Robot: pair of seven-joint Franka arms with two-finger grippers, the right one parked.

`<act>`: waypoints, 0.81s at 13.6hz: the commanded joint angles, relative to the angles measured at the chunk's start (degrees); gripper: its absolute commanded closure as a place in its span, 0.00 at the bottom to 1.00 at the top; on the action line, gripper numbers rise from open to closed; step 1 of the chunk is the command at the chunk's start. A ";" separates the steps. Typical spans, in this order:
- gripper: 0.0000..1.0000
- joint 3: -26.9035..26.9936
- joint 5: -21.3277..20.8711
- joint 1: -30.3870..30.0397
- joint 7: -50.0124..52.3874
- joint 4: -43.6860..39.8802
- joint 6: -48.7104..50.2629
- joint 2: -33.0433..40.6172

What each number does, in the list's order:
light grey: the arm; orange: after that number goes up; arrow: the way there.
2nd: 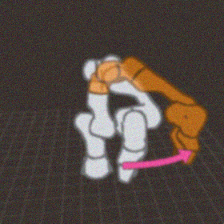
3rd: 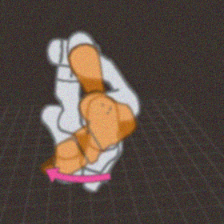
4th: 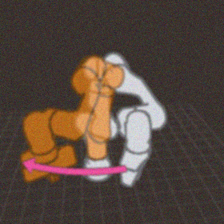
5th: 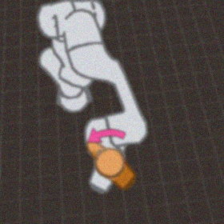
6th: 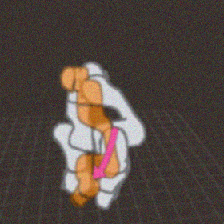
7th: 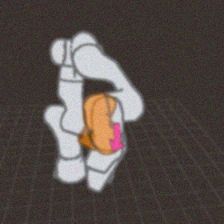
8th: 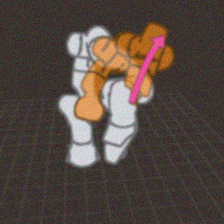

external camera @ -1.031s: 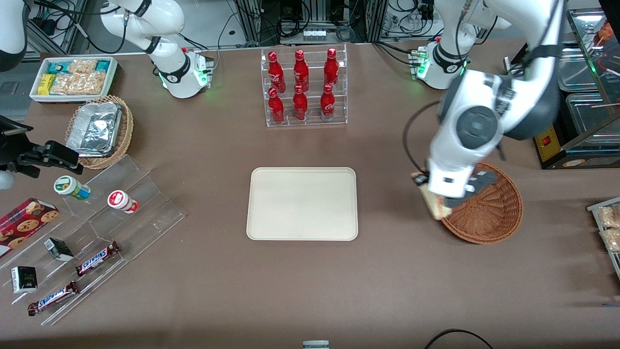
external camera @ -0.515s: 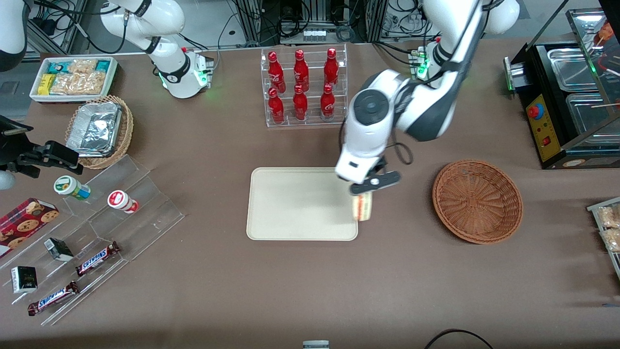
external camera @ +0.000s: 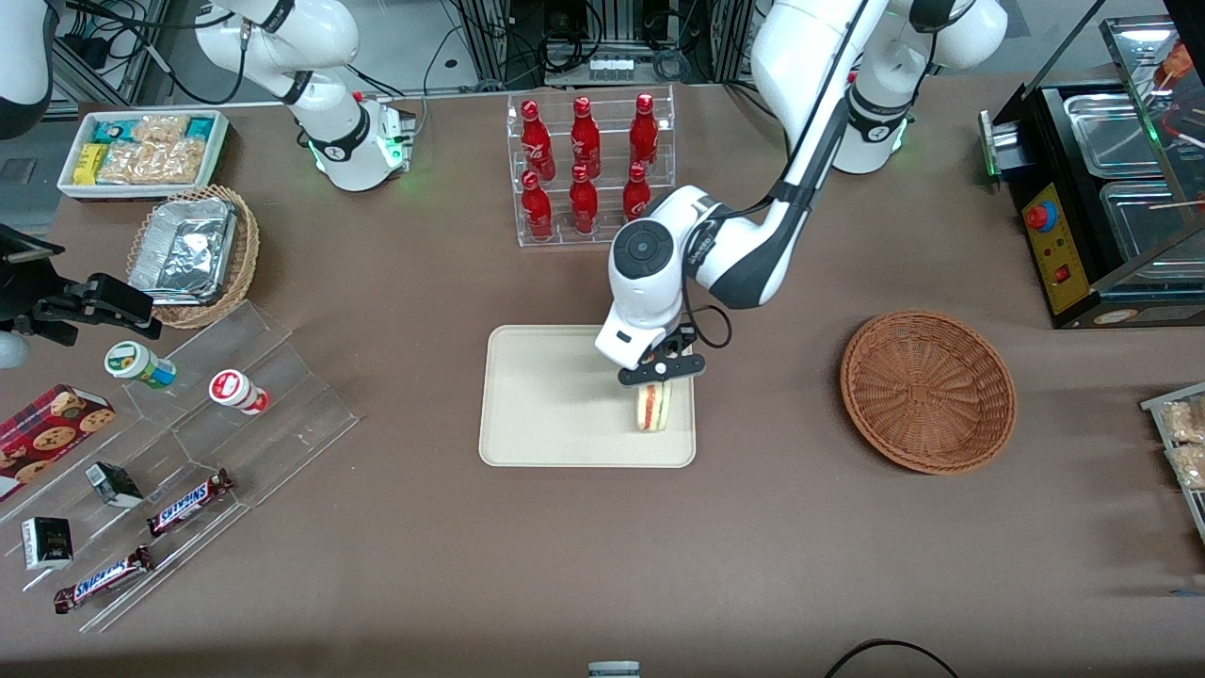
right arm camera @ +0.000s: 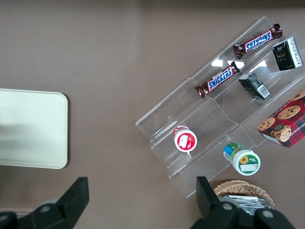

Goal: Place sandwich from basket to tray
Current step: 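Lift the sandwich and carry it over the cream tray, then lower the sandwich onto the tray and open the left gripper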

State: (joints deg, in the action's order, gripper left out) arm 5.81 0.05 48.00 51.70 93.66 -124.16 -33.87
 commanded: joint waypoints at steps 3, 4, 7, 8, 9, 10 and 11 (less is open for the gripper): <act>0.76 0.34 -0.14 0.69 -0.90 -1.55 0.67 -2.25; 0.76 0.34 0.30 0.69 -0.81 -1.55 0.59 -2.78; 0.76 0.34 0.65 0.43 -0.55 -1.81 0.23 -3.39; 0.76 0.34 0.74 0.43 -0.20 -2.08 0.23 -3.92; 0.76 0.34 0.83 0.43 0.07 -2.08 0.23 -4.27; 0.76 0.26 1.53 0.60 0.50 -2.08 0.15 -4.36; 0.76 0.26 2.23 0.95 0.86 -2.08 0.23 -4.54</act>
State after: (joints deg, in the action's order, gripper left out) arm 5.79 0.79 48.20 51.67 93.57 -124.20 -37.03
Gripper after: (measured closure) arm 0.758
